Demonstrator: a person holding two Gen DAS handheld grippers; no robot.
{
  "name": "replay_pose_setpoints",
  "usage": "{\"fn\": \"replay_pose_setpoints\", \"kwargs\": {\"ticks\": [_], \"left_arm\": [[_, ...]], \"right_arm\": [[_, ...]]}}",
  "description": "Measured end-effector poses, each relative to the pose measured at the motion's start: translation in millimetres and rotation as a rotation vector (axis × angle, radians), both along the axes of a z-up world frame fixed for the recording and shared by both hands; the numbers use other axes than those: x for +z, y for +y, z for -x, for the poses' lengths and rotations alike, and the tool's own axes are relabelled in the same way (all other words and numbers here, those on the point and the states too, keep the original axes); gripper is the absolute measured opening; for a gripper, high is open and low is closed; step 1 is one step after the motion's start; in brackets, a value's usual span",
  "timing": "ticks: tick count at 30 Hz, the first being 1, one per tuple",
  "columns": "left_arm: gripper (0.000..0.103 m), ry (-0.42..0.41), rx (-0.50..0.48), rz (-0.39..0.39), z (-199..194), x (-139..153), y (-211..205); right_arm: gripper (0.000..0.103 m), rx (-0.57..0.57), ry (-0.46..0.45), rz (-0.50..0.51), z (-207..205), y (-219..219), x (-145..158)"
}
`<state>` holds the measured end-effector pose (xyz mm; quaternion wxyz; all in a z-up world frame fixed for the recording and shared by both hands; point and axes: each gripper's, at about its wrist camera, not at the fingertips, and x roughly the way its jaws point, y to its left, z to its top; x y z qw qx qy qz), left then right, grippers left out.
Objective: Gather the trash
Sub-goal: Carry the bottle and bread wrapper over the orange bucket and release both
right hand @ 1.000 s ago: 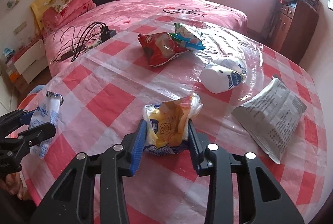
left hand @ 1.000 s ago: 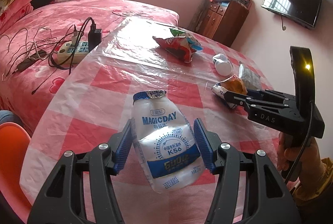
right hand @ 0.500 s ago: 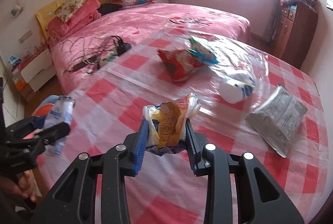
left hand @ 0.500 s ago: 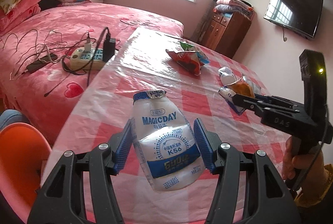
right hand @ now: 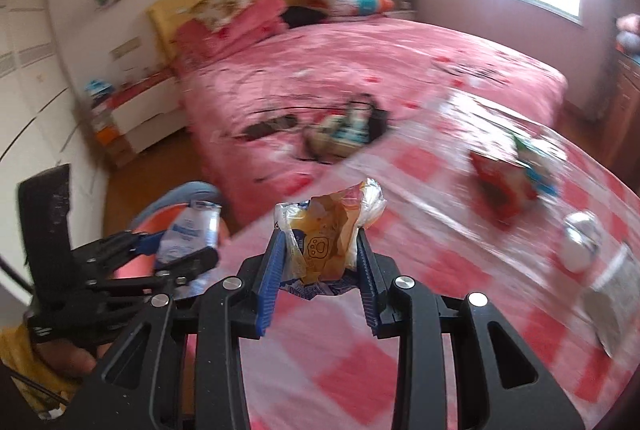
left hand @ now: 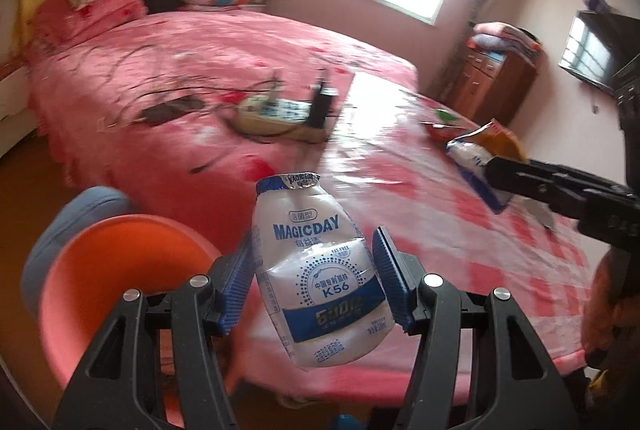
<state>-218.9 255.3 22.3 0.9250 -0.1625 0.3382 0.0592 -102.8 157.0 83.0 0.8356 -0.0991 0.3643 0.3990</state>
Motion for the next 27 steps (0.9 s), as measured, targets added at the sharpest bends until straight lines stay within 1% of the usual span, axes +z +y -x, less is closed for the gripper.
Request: {"fn": "replay_pose_setpoints", "kwargs": {"ticks": [4, 8, 14, 15, 16, 18, 19, 21, 23, 24, 27], "left_arm": [[0.059, 0.046, 0.108, -0.008, 18.6, -13.6, 39.4], [0.059, 0.087, 0.208, 0.004, 36.4, -29.7, 73.7], [0.059, 0.126, 0.293, 0.025, 51.8, -49.9, 107.6], [0.059, 0.131, 0.304, 0.027, 53.2, -53.2, 112.5], [0.059, 0.134, 0.311, 0.026, 53.2, -55.3, 115.2], [0.06, 0.146, 0.338, 0.017, 55.0, -60.7, 122.3], [0.06, 0.159, 0.352, 0.02, 55.9, -64.1, 126.8], [0.068, 0.184, 0.381, 0.03, 59.5, -68.7, 134.0], [0.072, 0.184, 0.408, 0.024, 63.9, -68.9, 137.8], [0.073, 0.181, 0.413, 0.02, 64.7, -68.1, 138.5], [0.074, 0.17, 0.422, 0.015, 65.3, -65.0, 140.4]], "right_arm": [[0.036, 0.126, 0.013, -0.014, 17.7, 45.6, -1.1], [0.036, 0.218, 0.023, -0.003, 34.7, 85.1, -9.7], [0.038, 0.312, 0.041, 0.015, 52.7, 125.1, -22.4], [0.04, 0.326, 0.039, 0.014, 55.7, 130.6, -24.4], [0.045, 0.335, 0.036, 0.015, 56.1, 133.5, -27.1], [0.057, 0.355, 0.047, 0.023, 59.8, 142.3, -33.1], [0.064, 0.351, 0.045, 0.024, 59.5, 143.1, -35.6], [0.072, 0.329, 0.048, 0.022, 57.4, 142.0, -39.6], [0.076, 0.308, 0.072, 0.011, 52.5, 136.3, -41.7], [0.081, 0.287, 0.077, 0.004, 49.2, 132.2, -41.0], [0.084, 0.238, 0.094, -0.034, 39.2, 115.6, -36.5]]}}
